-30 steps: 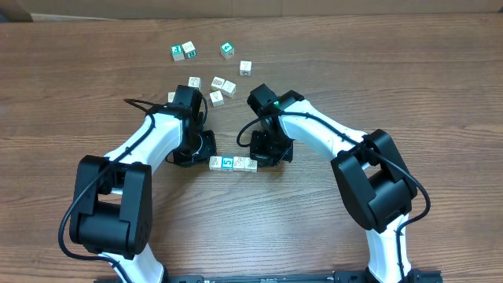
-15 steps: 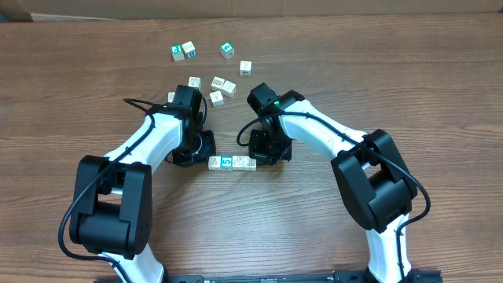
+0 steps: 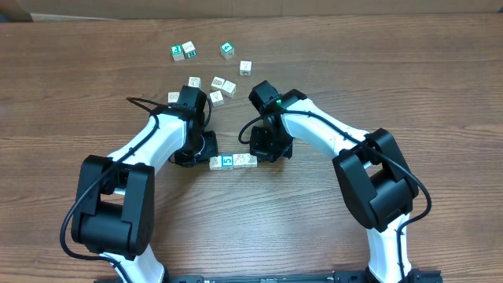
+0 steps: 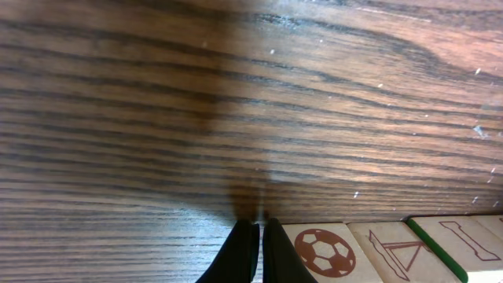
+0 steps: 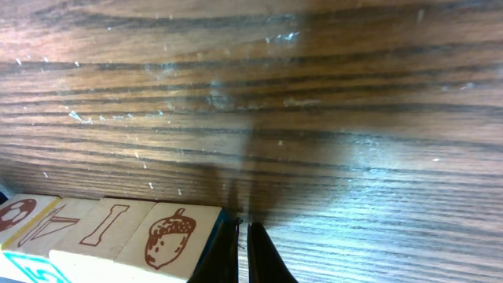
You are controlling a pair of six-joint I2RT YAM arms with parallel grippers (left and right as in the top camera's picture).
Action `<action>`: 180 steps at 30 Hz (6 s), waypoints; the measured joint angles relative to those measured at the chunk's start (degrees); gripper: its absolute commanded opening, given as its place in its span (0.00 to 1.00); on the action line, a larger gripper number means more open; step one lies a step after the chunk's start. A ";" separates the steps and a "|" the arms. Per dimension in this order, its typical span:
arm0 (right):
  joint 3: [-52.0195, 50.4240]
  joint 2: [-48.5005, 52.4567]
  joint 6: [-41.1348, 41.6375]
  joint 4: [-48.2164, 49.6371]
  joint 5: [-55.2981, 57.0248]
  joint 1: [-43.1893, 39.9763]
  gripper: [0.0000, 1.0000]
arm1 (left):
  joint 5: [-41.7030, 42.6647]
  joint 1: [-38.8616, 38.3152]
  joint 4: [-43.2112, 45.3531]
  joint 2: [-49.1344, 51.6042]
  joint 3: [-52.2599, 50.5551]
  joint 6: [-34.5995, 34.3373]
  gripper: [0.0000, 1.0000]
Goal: Form a horizontal line
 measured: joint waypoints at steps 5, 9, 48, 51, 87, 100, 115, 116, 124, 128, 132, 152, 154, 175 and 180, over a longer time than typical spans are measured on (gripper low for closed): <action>0.00 0.00 -0.02 -0.15 -0.07 -0.20 0.04 | 0.04 0.00 0.31 0.00 -0.02 -0.17 0.04; 0.00 0.00 -0.02 -0.26 -0.07 -0.22 0.04 | 0.04 0.00 0.33 0.00 -0.02 -0.20 0.04; 0.09 0.00 -0.02 -5.92 8.07 -2.64 0.04 | -1.09 4.39 2.34 0.00 -0.02 -0.15 0.04; 0.33 0.00 -0.11 -7.19 11.04 -5.33 0.04 | -2.27 6.51 2.75 0.00 -0.02 -0.15 0.04; 1.09 0.00 -9.20 6.78 23.56 -19.80 1.00 | -8.39 11.30 2.03 0.00 -0.02 0.02 1.00; 1.09 0.00 -9.20 8.66 23.54 -19.80 1.00 | -8.39 11.30 2.05 0.00 -0.02 0.02 1.00; 1.09 0.00 -9.22 8.68 23.56 -19.80 1.00 | -17.09 11.30 4.81 0.00 -0.02 0.02 1.00; 1.09 0.00 -9.20 8.68 23.56 -19.80 1.00 | -17.27 11.30 4.76 0.00 -0.02 0.02 1.00; 1.09 0.00 -9.20 8.66 23.56 -19.80 1.00 | -17.35 11.30 6.34 -2.05 -2.95 0.02 1.00; 1.09 0.00 -9.20 8.63 23.56 -19.80 1.00 | -15.10 11.30 21.35 -6.21 -12.22 0.09 1.00; 1.09 0.00 -9.20 8.70 23.56 -19.80 1.00 | -12.68 11.30 37.57 -12.07 -23.32 0.24 1.00; 1.09 0.00 -9.22 8.68 23.56 -19.80 1.00 | -8.28 11.30 72.74 -28.26 -53.07 1.60 1.00; 1.09 0.00 -9.20 8.70 23.56 -19.80 1.00 | -8.26 11.30 73.02 -30.21 -54.42 1.57 1.00; 1.09 0.00 -9.20 8.66 23.56 -19.82 1.00 | -8.31 11.30 60.87 -55.58 -64.78 2.12 1.00; 1.09 0.00 -9.22 8.74 23.56 -19.80 1.00 | -8.31 11.30 52.83 -66.73 -64.76 3.39 1.00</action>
